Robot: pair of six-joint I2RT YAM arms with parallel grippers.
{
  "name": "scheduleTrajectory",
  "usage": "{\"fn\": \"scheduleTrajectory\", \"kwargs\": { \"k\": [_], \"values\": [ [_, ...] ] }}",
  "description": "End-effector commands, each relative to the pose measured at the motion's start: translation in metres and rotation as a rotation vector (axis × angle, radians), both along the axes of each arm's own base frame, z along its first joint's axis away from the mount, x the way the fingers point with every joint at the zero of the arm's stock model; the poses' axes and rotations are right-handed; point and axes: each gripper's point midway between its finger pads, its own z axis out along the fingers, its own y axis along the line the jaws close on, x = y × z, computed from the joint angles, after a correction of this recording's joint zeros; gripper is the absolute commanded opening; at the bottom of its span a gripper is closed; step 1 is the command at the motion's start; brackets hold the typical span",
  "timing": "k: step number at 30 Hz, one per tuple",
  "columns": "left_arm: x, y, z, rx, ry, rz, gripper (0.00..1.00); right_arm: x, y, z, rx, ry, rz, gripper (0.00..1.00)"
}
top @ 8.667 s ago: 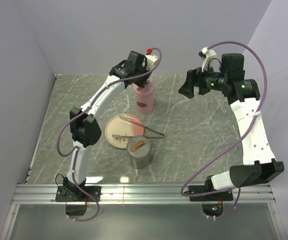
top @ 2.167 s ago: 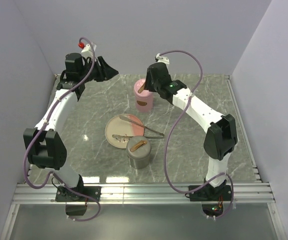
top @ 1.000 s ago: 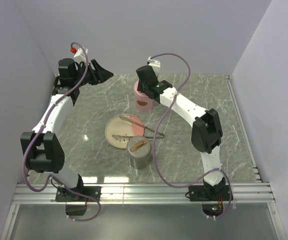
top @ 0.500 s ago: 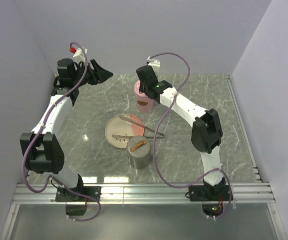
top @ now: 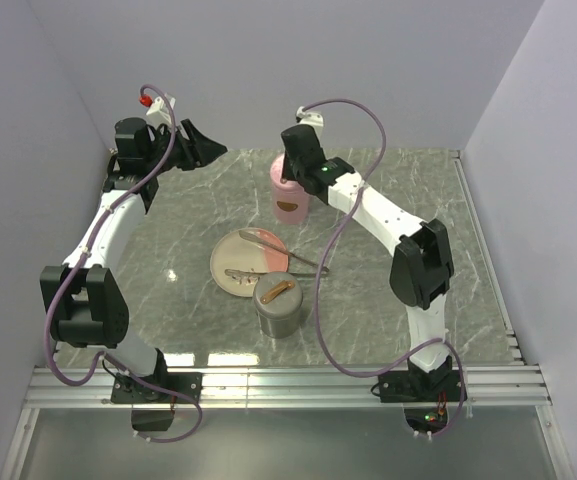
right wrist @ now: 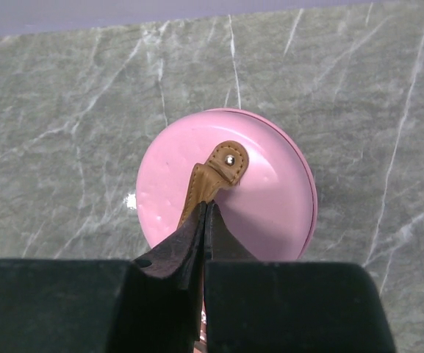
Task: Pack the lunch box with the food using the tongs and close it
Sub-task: Adjust the box lid on the packing box.
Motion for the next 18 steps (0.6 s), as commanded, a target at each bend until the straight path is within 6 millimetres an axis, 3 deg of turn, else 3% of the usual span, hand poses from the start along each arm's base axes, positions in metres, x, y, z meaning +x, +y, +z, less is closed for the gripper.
{"fn": "scheduleTrajectory", "kwargs": {
  "k": [1,13,18],
  "values": [
    [-0.010,0.000,0.023,-0.007,-0.074,-0.016,0.61,0.007,-0.008,0.049,0.063,-0.095,0.026,0.00],
    [-0.012,-0.001,0.020,-0.011,-0.070,-0.021,0.61,0.017,-0.016,0.043,0.309,0.035,0.110,0.00],
    [-0.011,-0.002,0.019,-0.020,-0.066,-0.026,0.61,0.005,-0.001,0.051,0.389,0.069,0.194,0.00]
  ]
}}
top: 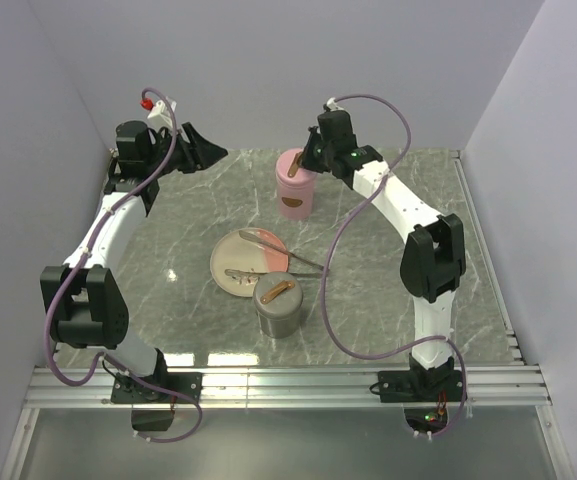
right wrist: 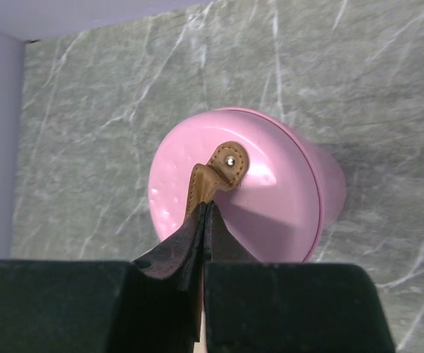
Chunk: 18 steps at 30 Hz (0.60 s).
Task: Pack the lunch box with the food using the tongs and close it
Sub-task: Adjust the box lid on the packing box.
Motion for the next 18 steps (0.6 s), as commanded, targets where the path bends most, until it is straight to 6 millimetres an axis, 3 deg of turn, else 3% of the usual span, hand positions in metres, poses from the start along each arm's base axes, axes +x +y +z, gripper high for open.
{"fn": "scheduleTrajectory", "kwargs": {
  "k": [1,12,18],
  "values": [
    [-0.008,-0.001,0.024,-0.019,-0.071,-0.021,0.61,-0.012,0.017,0.050,0.131,-0.060,0.070,0.00],
    [-0.010,-0.001,0.026,-0.020,-0.080,-0.021,0.61,0.001,0.005,0.037,0.155,-0.019,0.007,0.00],
    [-0.009,-0.002,0.022,-0.023,-0.069,-0.024,0.62,0.009,-0.004,0.041,0.178,-0.023,-0.008,0.00]
  ]
}}
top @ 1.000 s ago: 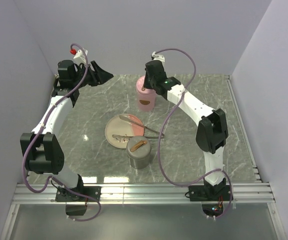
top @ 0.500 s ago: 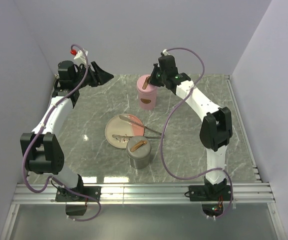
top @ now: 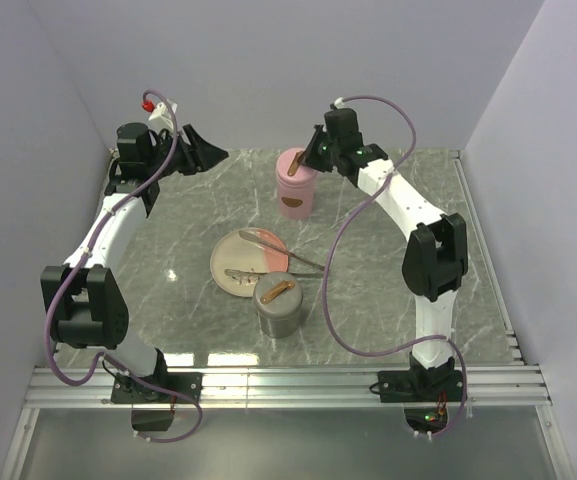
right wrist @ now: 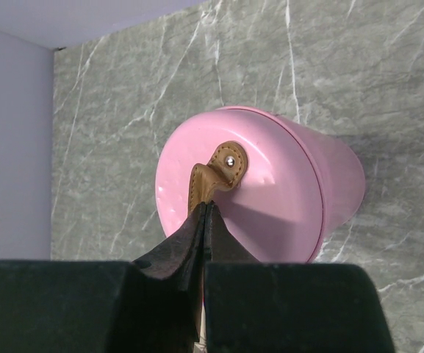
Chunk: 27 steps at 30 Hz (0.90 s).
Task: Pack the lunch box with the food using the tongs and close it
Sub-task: Adjust the box lid on the packing box.
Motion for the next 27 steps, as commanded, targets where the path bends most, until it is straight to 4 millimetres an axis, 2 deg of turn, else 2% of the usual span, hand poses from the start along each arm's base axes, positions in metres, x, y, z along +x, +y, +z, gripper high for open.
{"fn": "scheduleTrajectory", "kwargs": {
  "k": [1,9,17,27],
  "values": [
    [-0.007,-0.001,0.028,-0.021,-0.078,-0.016,0.62,0.010,-0.004,0.037,0.063,-0.080,-0.012,0.00],
    [-0.005,-0.001,0.027,-0.021,-0.068,-0.018,0.63,0.013,-0.001,0.015,0.093,-0.022,-0.004,0.00],
    [-0.004,-0.001,0.024,-0.023,-0.063,-0.016,0.63,0.012,0.003,0.006,0.120,0.013,0.004,0.00],
    [-0.003,-0.002,0.021,-0.025,-0.056,-0.019,0.64,0.015,-0.005,-0.012,0.114,0.055,-0.035,0.00]
  ]
}}
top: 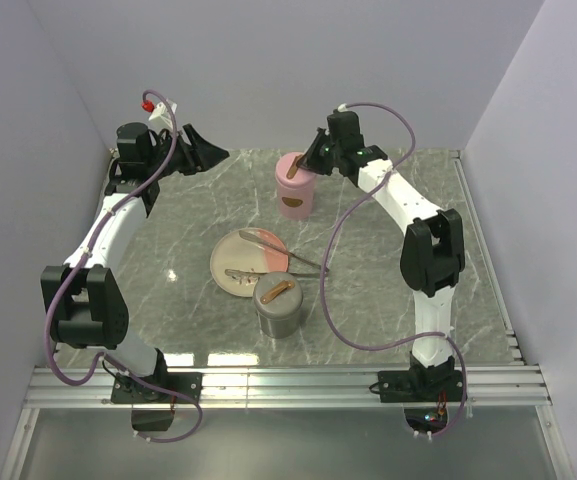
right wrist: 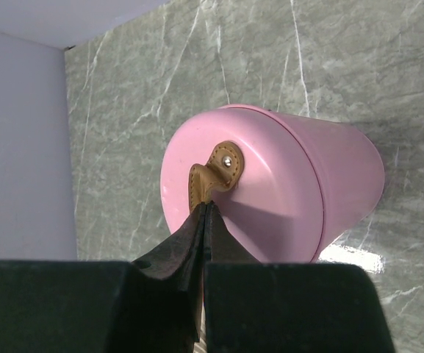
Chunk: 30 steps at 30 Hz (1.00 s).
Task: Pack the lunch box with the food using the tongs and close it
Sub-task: Adjust the box lid on the packing box.
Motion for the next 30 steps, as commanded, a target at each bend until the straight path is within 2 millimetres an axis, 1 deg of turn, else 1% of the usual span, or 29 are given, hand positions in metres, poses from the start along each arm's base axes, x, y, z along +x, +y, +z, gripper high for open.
{"fn": "scheduleTrajectory", "kwargs": {
  "k": [1,3,7,8,11,15,18,20,21,22,23,24,25,26,27,28,29,30],
  "values": [
    [-0.001,0.000,0.020,-0.010,-0.066,-0.008,0.64,0.008,-0.005,0.005,0.026,-0.021,-0.026,0.00],
    [-0.001,0.000,0.020,-0.009,-0.066,-0.010,0.64,0.009,-0.006,0.003,0.034,-0.013,-0.030,0.00],
    [0.001,-0.001,0.018,-0.009,-0.062,-0.016,0.64,0.007,-0.008,-0.012,0.069,0.035,-0.031,0.00],
    [0.001,-0.001,0.017,-0.011,-0.059,-0.018,0.65,0.006,-0.011,-0.018,0.077,0.059,-0.040,0.00],
    [0.002,-0.002,0.014,-0.014,-0.053,-0.023,0.65,0.004,-0.012,-0.027,0.112,0.095,-0.037,0.00],
    [0.004,-0.006,0.009,-0.026,-0.035,-0.043,0.65,0.004,-0.013,-0.032,0.127,0.114,-0.036,0.00],
    [0.010,-0.009,0.000,-0.013,-0.025,-0.051,0.67,0.003,-0.011,-0.032,0.126,0.112,-0.022,0.00],
    [0.015,-0.014,-0.010,0.001,-0.011,-0.055,0.66,0.007,-0.014,-0.028,0.102,0.084,-0.023,0.00],
    [0.019,-0.015,-0.009,0.012,-0.021,-0.059,0.66,0.006,-0.016,-0.029,0.075,0.088,-0.027,0.00],
    [0.024,-0.019,-0.019,0.018,-0.001,-0.065,0.65,0.005,-0.013,-0.028,0.051,0.078,-0.023,0.00],
    [0.027,-0.020,-0.022,0.021,0.002,-0.065,0.65,0.010,-0.017,-0.023,0.008,0.046,-0.037,0.00],
    [0.032,-0.021,-0.019,0.019,-0.005,-0.065,0.65,0.009,-0.018,-0.025,-0.009,0.052,-0.036,0.00],
    [0.038,-0.022,-0.029,0.015,0.015,-0.067,0.65,0.009,-0.018,-0.023,-0.028,0.038,-0.031,0.00],
    [0.043,-0.023,-0.030,0.010,0.018,-0.069,0.65,0.009,-0.020,-0.024,-0.047,0.040,-0.033,0.00],
    [0.046,-0.024,-0.027,-0.002,0.019,-0.074,0.65,0.010,-0.022,-0.026,-0.073,0.036,-0.044,0.00],
    [0.053,-0.025,-0.039,-0.007,0.045,-0.074,0.65,0.010,-0.023,-0.028,-0.096,0.035,-0.043,0.00],
    [0.056,-0.027,-0.042,-0.016,0.056,-0.078,0.65,0.010,-0.021,-0.025,-0.117,0.019,-0.027,0.00],
    [0.060,-0.029,-0.041,-0.028,0.057,-0.084,0.64,0.008,-0.022,-0.028,-0.134,0.030,-0.022,0.00]
  ]
}}
